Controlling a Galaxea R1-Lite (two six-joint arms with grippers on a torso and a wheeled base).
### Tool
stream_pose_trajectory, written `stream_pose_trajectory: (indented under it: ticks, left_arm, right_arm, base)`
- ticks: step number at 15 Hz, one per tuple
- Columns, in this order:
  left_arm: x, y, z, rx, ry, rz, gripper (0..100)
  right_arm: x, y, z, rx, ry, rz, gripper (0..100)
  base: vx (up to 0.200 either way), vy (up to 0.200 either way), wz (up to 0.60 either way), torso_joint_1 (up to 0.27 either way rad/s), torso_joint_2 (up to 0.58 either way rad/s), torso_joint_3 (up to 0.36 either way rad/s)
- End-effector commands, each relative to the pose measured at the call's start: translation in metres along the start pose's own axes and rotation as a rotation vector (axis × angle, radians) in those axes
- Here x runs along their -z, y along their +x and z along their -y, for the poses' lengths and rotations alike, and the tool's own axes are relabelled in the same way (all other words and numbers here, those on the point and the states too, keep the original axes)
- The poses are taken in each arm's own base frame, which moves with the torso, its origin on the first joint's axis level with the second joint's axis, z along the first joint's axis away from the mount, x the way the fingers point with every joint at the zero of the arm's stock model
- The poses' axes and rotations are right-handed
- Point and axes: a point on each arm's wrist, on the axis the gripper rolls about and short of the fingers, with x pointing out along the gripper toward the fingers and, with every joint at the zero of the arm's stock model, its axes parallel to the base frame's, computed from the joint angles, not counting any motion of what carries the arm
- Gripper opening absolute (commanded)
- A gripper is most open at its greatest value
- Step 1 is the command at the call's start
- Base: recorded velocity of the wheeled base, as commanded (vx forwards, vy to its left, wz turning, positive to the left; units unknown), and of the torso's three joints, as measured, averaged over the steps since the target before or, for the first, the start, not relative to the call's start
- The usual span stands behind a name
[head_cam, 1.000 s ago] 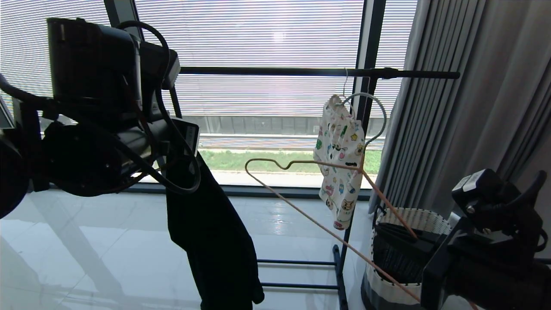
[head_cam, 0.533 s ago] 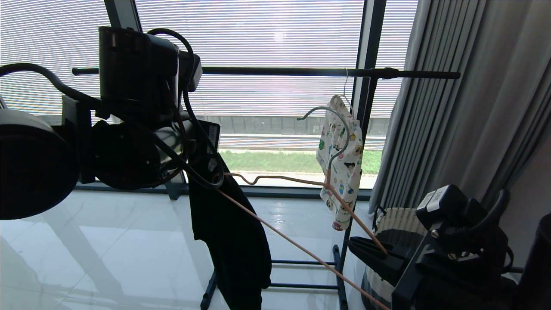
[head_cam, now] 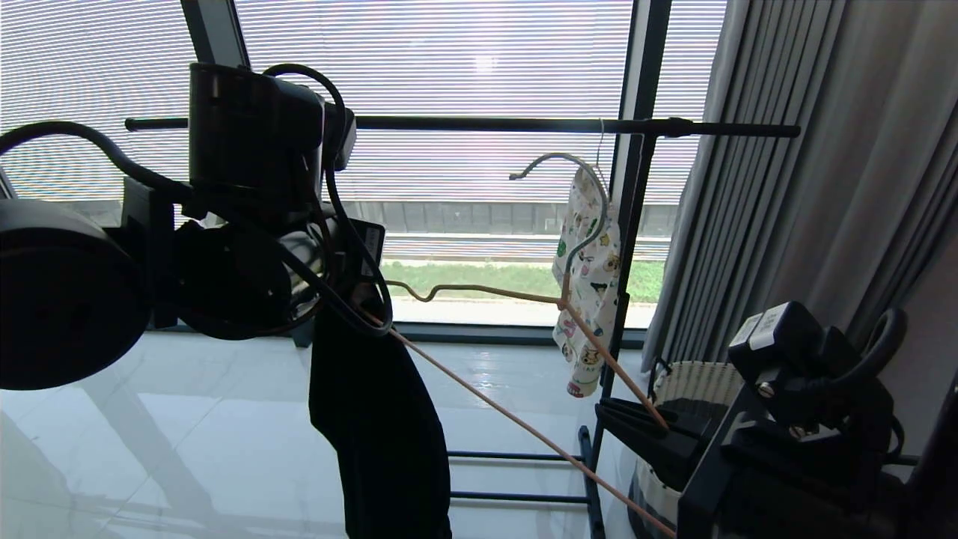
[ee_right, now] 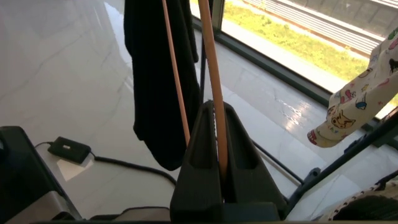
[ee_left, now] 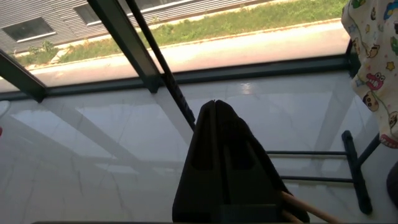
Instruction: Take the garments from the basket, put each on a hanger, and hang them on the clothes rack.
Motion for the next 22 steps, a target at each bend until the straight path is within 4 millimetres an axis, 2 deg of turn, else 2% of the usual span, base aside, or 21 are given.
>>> stream_pose_trajectory:
  ticks: [1, 7, 8, 15, 19, 22]
  left_arm:
    - [-0.001, -0.002, -0.001, 0.001, -0.004, 0.006, 0]
    - [-0.011, -0.02, -0.003, 0.034, -0.026, 0.055, 0]
    - [-0.014, -0.03, -0.003, 0.054, -0.034, 0.077, 0]
    - [-0.021, -0.07, 0.012, 0.195, -0.033, 0.153, 0]
    - [-0.022, -0.094, 0.027, 0.296, -0.013, 0.187, 0]
    - [-0.02, -0.107, 0.033, 0.348, 0.001, 0.201, 0]
  right_arm:
    - [-0.004, 0.0, -0.002, -0.008, 0.003, 0.013, 0]
    - [-0.01, 0.009, -0.005, -0.006, 0.012, 0.028, 0]
    - [-0.011, 0.013, -0.006, -0.006, 0.013, 0.031, 0]
    - [-0.003, 0.045, -0.013, -0.004, 0.026, 0.01, 0]
    - [0.005, 0.056, -0.015, -0.002, 0.022, -0.02, 0]
    - [0.002, 0.066, -0.016, 0.005, 0.045, -0.012, 0]
  base:
    - [0.0, 0.0, 0.0, 0.0, 0.0, 0.0]
    - [0.0, 0.0, 0.0, 0.0, 0.0, 0.0]
    - [0.0, 0.0, 0.0, 0.0, 0.0, 0.0]
    - [0.0, 0.0, 0.0, 0.0, 0.0, 0.0]
    - [0.0, 0.0, 0.0, 0.0, 0.0, 0.0]
    - [0.0, 0.0, 0.0, 0.0, 0.0, 0.0]
